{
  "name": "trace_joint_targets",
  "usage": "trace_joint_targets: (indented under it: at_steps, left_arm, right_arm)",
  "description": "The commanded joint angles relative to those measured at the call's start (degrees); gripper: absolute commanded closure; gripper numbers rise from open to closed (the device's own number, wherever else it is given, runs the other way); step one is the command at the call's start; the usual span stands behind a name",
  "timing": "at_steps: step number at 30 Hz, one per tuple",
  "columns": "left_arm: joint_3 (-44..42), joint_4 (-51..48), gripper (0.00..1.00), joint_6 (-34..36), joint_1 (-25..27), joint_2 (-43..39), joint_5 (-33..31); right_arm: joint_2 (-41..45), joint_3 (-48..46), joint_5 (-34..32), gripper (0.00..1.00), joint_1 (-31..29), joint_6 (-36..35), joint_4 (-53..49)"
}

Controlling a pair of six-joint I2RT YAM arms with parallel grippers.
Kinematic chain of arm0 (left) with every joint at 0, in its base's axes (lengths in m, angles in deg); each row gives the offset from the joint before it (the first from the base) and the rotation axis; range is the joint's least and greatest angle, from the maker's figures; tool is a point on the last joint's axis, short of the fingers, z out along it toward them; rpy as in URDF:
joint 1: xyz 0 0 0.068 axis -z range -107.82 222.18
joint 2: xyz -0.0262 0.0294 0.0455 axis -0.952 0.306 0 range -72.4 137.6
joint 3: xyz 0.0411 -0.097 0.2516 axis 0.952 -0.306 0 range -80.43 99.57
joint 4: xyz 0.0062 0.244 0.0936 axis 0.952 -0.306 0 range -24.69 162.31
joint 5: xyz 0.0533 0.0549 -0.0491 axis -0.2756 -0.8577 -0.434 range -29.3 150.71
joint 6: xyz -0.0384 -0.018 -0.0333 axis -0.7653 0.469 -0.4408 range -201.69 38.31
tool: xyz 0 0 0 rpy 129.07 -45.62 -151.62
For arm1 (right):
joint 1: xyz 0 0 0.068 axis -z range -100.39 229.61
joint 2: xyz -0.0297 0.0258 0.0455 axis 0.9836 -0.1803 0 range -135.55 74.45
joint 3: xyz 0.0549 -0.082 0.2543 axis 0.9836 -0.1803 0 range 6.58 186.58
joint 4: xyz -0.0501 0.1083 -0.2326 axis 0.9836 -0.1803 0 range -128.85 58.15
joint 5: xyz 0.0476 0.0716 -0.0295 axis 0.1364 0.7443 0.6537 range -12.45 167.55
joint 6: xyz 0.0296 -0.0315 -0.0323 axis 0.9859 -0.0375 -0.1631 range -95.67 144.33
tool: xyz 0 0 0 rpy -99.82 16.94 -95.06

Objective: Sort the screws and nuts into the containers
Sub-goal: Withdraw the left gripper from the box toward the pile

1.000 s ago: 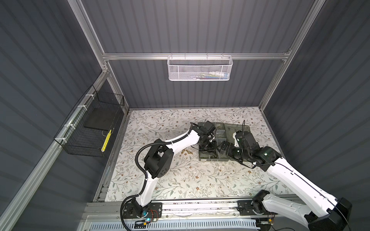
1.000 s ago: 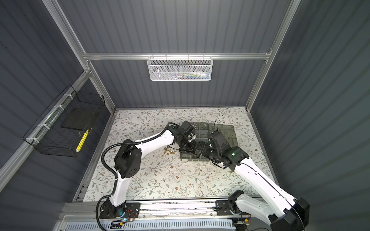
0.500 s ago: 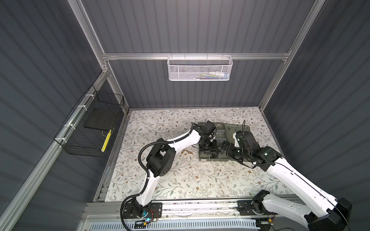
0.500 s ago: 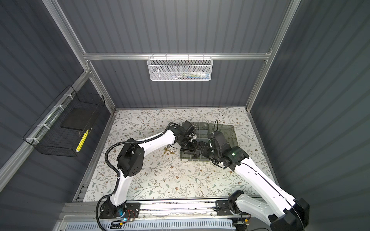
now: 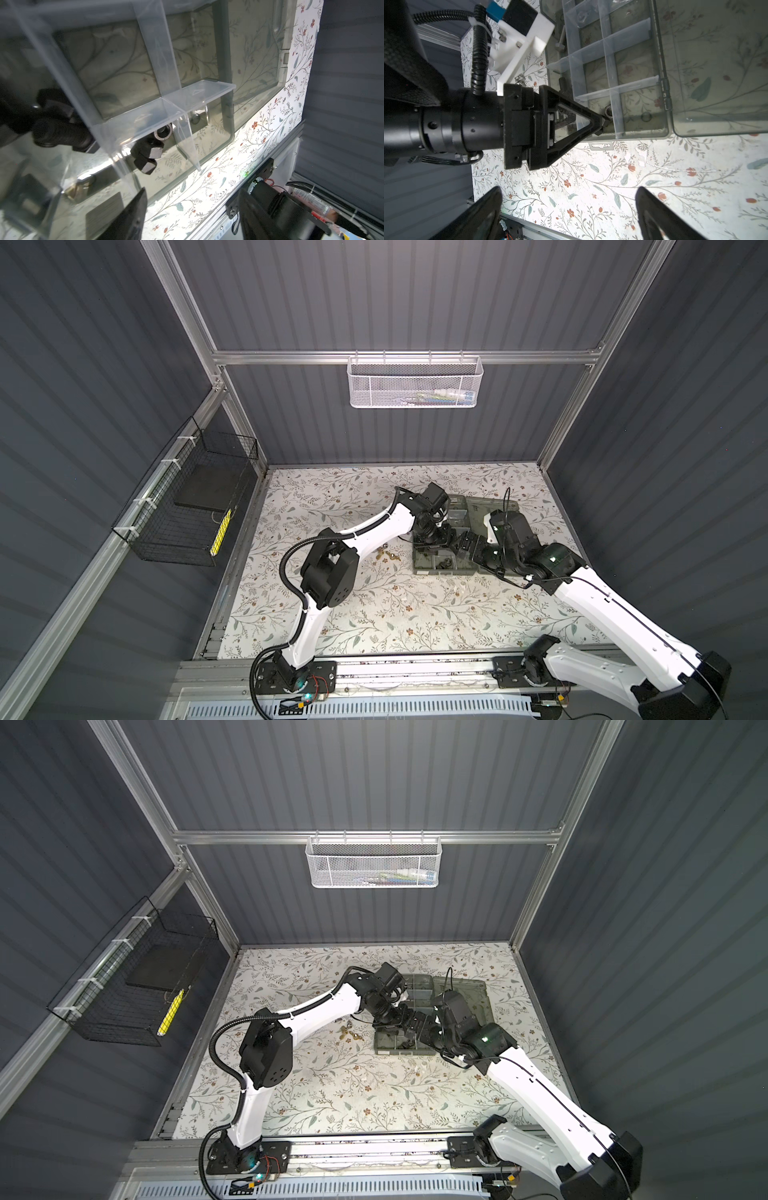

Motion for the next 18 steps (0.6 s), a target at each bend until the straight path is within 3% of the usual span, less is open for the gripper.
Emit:
trace_joint_targets:
  at_steps: [1,5,11,15,18]
  left_arm:
    - [-1.8,-2.3,0.23,0.9,-3.0,-5.6,-1.3]
    - [-5.4,-2.2,0.14,1.1,-7.2,-9.4,-1.2]
    - [-10.8,-3.7,0.12,3.1,-12.9,-13.2,-1.8]
    - [-15.0,-2.8,0.15,3.2,-15.7,-14.6,-0.7]
    - [-18.8,-0.8,0.26,1.9,-17.1,-14.6,1.0]
  right_arm:
    - [-1.2,4.0,-1.3,0.01,0.3,-2.6,-1.1]
    - [-3.9,7.2,-0.6,0.01,0.3,-4.5,-1.7]
    - [-9.2,11.7,-0.9,0.01,-0.4,-7.4,-2.8]
    - [-13.9,16.0,-2.2,0.01,-1.7,-9.8,-5.4]
    - [-16.6,18.0,-2.0,0.01,-3.1,-10.5,-5.7]
